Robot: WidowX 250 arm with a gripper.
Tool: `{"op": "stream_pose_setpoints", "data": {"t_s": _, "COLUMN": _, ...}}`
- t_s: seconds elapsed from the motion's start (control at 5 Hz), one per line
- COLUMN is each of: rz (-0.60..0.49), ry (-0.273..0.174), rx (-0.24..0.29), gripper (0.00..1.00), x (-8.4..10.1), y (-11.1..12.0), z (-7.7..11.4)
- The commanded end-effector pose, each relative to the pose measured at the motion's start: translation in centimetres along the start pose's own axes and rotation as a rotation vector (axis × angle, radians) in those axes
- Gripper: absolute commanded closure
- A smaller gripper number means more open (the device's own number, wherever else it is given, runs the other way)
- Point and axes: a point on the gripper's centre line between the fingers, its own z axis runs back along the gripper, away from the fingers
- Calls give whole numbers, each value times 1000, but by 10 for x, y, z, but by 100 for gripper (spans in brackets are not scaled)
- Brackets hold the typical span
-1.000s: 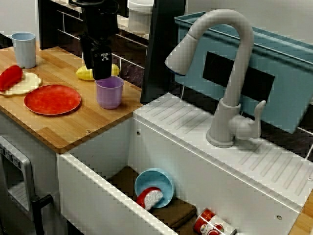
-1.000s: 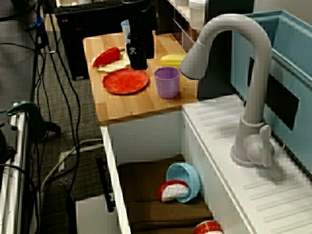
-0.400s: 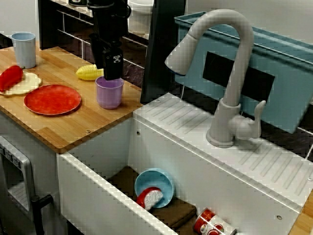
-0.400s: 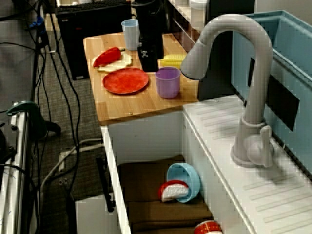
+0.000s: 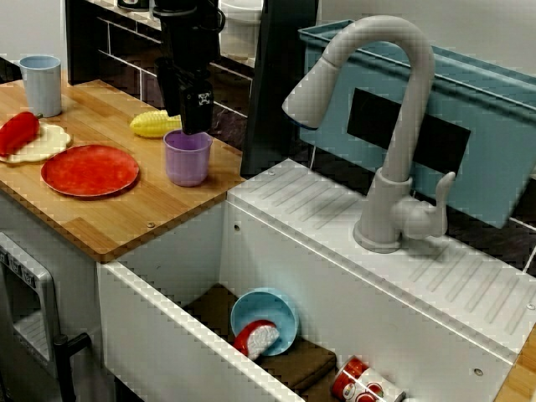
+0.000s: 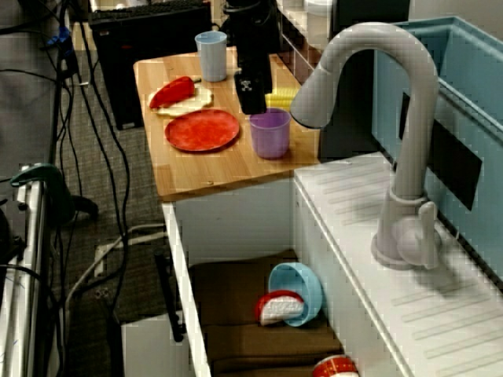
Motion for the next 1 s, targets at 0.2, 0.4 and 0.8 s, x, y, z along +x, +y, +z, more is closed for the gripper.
{"op": "stream_pose_setpoints", "data": {"t_s": 0.2, "rz": 86, "ry": -21, "rx": 36, "gripper": 0, "x": -1, "y": 5, "z": 1}}
{"op": "stream_pose_setpoints", "data": {"t_s": 0.4, "rz": 122, "ry": -28, "rx": 59, "gripper": 0, "x": 2, "y": 6, "z": -1}}
{"op": "stream_pose_setpoints", "data": {"t_s": 0.8, "rz": 149, "ry": -22, "rx": 59, "gripper": 0, "x": 3, "y": 0, "z": -9}}
